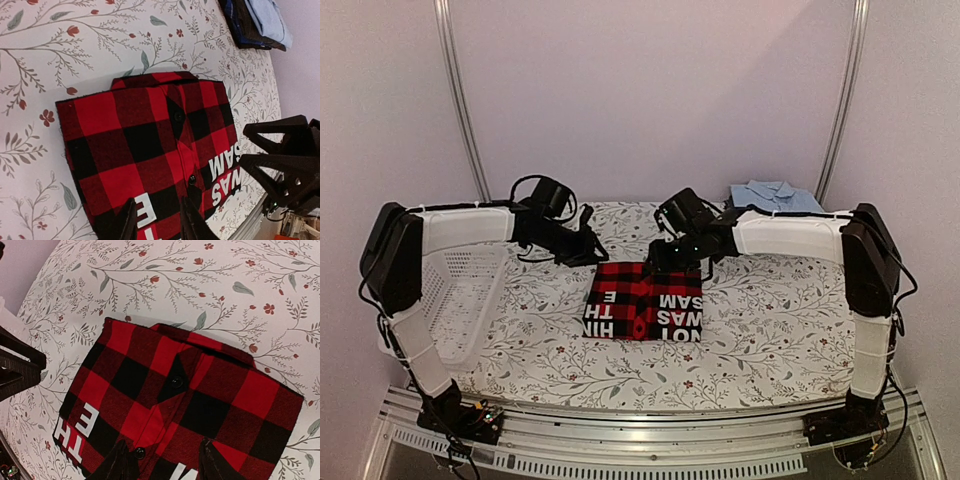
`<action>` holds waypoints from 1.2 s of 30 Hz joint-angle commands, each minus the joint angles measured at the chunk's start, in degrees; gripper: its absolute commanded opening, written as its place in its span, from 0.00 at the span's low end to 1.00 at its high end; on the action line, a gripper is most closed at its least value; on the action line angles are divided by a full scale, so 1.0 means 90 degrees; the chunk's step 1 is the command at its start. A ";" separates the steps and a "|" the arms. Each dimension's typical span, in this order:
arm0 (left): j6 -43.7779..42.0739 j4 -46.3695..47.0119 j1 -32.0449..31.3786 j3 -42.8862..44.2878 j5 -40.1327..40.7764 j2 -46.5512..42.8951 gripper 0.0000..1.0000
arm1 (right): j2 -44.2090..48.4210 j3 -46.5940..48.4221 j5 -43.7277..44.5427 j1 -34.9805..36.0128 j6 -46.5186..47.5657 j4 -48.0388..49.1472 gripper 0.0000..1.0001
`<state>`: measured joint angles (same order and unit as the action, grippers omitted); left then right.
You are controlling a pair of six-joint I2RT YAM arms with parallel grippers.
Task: Fold and stack the long sleeve shirts
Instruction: Smooth out the square-folded shirt at the center of the board.
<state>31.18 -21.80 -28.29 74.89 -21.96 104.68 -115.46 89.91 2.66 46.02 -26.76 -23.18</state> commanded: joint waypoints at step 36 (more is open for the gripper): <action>0.0032 0.0261 0.0075 -0.1528 -0.0152 0.0165 0.42 | 0.1110 -0.1479 0.0405 0.0571 -0.0380 -0.0111 0.54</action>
<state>32.64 -18.24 -27.70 58.83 -23.16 104.25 -110.89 81.78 6.37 53.45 -29.32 -26.57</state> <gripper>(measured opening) 0.427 0.540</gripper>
